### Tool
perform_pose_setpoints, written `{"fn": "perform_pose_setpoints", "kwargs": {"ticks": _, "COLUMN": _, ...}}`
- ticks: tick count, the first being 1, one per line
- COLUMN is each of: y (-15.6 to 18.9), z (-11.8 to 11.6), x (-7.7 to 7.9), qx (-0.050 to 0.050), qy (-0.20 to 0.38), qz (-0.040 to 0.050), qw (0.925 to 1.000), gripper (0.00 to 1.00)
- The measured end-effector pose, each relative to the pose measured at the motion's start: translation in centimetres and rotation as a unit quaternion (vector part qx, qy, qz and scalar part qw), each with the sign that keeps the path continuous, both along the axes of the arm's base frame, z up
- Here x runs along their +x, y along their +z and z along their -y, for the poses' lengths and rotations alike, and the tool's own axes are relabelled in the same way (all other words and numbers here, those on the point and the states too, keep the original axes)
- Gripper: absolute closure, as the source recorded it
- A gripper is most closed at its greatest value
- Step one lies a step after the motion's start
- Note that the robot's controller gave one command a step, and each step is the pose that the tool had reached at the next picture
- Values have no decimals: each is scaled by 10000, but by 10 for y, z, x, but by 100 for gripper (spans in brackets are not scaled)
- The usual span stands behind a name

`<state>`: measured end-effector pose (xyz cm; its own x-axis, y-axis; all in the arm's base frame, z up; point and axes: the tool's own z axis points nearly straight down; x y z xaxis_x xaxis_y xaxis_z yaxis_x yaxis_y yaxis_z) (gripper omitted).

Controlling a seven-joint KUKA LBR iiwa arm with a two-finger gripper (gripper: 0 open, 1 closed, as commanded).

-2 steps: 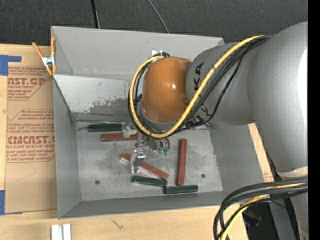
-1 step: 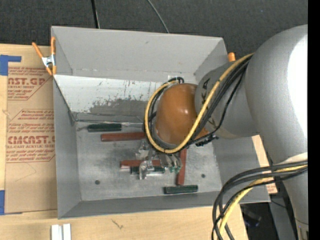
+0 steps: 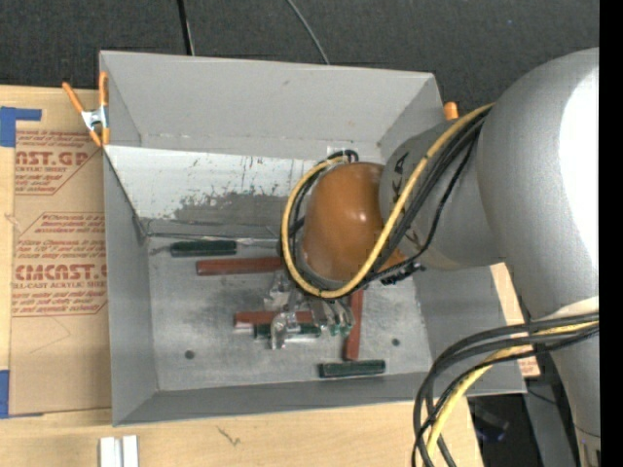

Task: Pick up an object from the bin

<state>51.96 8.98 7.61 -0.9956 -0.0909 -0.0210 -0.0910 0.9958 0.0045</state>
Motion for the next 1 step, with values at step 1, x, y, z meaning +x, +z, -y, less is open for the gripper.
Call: {"fn": "perform_pose_setpoints", "kwargs": {"ticks": 1, "y": 146, "z": 10, "x": -4, "qx": -29, "qy": -86, "qz": -89, "qw": 9999, "gripper": 100}}
